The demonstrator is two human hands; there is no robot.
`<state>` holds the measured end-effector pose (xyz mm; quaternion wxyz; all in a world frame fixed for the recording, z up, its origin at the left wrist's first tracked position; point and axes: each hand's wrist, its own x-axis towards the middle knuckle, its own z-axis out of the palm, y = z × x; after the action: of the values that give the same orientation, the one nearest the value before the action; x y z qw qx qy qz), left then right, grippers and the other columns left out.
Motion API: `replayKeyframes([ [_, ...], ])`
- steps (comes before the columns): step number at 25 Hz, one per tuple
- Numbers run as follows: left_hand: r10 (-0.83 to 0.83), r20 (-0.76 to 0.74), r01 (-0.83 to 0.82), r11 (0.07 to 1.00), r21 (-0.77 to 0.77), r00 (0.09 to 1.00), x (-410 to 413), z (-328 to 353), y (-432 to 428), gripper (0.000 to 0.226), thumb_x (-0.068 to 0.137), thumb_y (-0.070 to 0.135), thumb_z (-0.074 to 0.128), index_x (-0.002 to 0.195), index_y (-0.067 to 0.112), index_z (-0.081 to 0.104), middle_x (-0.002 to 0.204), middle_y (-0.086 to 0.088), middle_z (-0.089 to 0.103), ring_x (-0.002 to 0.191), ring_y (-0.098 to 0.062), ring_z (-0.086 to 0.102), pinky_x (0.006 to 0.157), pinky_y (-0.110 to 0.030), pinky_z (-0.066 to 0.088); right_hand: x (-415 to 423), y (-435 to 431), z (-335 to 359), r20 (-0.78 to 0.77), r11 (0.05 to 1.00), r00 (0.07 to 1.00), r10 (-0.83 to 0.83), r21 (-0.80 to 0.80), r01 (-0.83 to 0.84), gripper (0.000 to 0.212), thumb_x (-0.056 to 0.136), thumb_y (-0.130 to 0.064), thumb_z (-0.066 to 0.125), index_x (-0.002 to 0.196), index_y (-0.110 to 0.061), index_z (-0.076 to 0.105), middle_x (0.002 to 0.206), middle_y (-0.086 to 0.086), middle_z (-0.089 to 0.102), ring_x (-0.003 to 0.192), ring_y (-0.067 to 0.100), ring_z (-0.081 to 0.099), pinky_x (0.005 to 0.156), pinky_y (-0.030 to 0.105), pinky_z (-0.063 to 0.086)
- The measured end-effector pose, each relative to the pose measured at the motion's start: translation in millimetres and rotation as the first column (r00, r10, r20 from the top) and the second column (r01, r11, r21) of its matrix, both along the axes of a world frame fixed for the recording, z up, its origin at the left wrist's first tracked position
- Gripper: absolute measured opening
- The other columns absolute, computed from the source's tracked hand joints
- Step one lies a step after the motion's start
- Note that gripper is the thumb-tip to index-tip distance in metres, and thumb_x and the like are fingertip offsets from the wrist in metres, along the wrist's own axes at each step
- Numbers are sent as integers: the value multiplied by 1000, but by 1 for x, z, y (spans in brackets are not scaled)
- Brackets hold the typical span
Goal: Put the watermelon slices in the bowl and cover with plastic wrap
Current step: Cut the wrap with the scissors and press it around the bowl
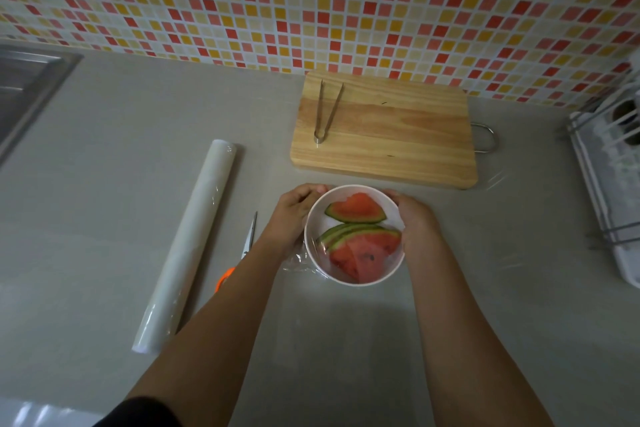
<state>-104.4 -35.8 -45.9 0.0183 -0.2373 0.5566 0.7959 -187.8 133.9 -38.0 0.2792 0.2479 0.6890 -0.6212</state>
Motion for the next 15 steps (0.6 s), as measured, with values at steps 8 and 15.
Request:
replayKeyframes([
  [8,-73,22,74,997,-21,997,2,4,-1,27,98,19,49,97,5,72,76,-4,74,69,-16,70,60,-24,55,-1,-3,-11,122,935,927,-355,53,351,34,82,-28,60,107,-4,63,95,15,64,75,28,61,73,37,51],
  [15,16,72,-14,999,-37,997,2,3,4,28,98,20,48,92,11,74,76,-3,76,68,-16,72,57,-23,55,9,7,3,-116,403,387,-915,-325,855,32,98,-8,25,122,9,40,119,27,51,108,34,51,67,23,36],
])
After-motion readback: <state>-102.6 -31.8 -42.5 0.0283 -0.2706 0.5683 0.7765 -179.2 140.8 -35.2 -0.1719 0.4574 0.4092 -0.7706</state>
